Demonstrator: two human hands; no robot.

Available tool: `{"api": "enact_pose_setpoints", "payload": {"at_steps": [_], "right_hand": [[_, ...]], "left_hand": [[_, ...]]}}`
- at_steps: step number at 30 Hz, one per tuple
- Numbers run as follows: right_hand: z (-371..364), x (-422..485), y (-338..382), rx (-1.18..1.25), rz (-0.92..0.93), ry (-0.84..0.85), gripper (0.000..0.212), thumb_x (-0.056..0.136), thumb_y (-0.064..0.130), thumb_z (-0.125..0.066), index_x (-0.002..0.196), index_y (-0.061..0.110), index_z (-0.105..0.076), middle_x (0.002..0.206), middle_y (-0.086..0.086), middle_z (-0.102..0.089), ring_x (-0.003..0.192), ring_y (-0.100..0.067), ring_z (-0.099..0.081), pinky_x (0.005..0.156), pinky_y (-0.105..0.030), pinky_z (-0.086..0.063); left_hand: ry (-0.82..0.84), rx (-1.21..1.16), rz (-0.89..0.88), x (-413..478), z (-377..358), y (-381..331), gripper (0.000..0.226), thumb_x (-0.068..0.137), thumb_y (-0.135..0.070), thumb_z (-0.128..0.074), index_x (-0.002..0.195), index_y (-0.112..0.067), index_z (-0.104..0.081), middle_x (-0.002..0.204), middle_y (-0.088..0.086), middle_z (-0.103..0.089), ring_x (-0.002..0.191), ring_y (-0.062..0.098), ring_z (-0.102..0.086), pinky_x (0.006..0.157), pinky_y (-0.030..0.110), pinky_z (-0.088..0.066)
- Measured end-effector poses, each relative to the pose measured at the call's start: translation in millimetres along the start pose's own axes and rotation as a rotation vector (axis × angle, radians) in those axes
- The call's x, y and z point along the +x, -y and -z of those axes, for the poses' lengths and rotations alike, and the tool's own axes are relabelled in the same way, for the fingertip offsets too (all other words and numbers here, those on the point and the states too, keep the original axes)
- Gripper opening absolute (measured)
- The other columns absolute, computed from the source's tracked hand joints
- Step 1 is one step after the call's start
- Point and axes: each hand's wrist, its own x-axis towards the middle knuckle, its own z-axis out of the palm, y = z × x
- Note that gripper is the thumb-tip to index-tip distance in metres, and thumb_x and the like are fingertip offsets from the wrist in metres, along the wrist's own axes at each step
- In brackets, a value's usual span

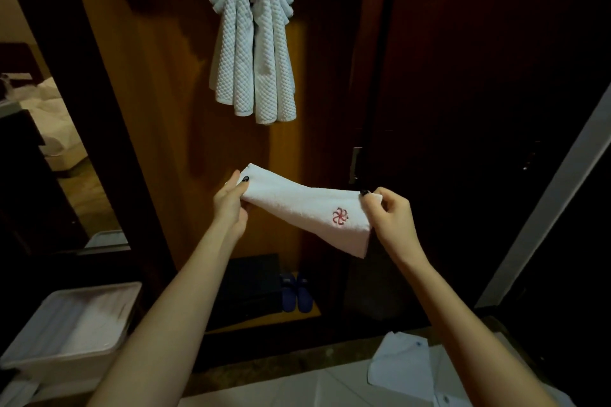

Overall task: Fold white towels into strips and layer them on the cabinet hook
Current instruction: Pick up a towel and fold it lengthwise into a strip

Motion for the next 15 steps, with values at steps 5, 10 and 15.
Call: {"api": "enact_pose_setpoints", "payload": {"at_steps": [5, 10, 15], "right_hand": [[9, -2, -24, 0.072, -0.293, 0.253, 0.012, 0.092, 0.016, -0.065, 0.092, 0.014, -0.053, 0.073, -0.007, -0.065, 0.064, -0.016, -0.063, 0.056, -0.029, -0.051], [16, -8, -27, 0.222, -0.415, 0.757, 0.020, 0.093, 0.020, -0.064, 0.101, 0.002, -0.066, 0.090, -0.008, -0.071, 0.078, -0.018, -0.066, 0.070, -0.025, -0.055], [-7, -26, -23, 0.556, -0.541, 0.520, 0.015, 0.098, 0.005, -0.050, 0.109, 0.000, -0.057, 0.103, -0.012, -0.069, 0.091, -0.020, -0.068, 0.076, -0.031, -0.057]], "left_hand": [[0.079, 0.073, -0.071, 1, 0, -15, 0.055, 0.096, -0.002, -0.054, 0.147, -0.013, -0.039, 0.155, 0.008, -0.033, 0.112, 0.013, -0.053, 0.070, 0.021, -0.056], [0.122, 0.273, -0.219, 2, -10, -28, 0.056, 0.094, -0.003, -0.058, 0.146, -0.011, -0.041, 0.156, 0.008, -0.027, 0.097, 0.001, -0.052, 0.067, 0.009, -0.053], [0.195, 0.243, -0.277, 2, -25, -45, 0.057, 0.094, 0.000, -0.057, 0.147, -0.008, -0.037, 0.155, 0.006, -0.027, 0.095, -0.003, -0.054, 0.070, 0.012, -0.053]]}}
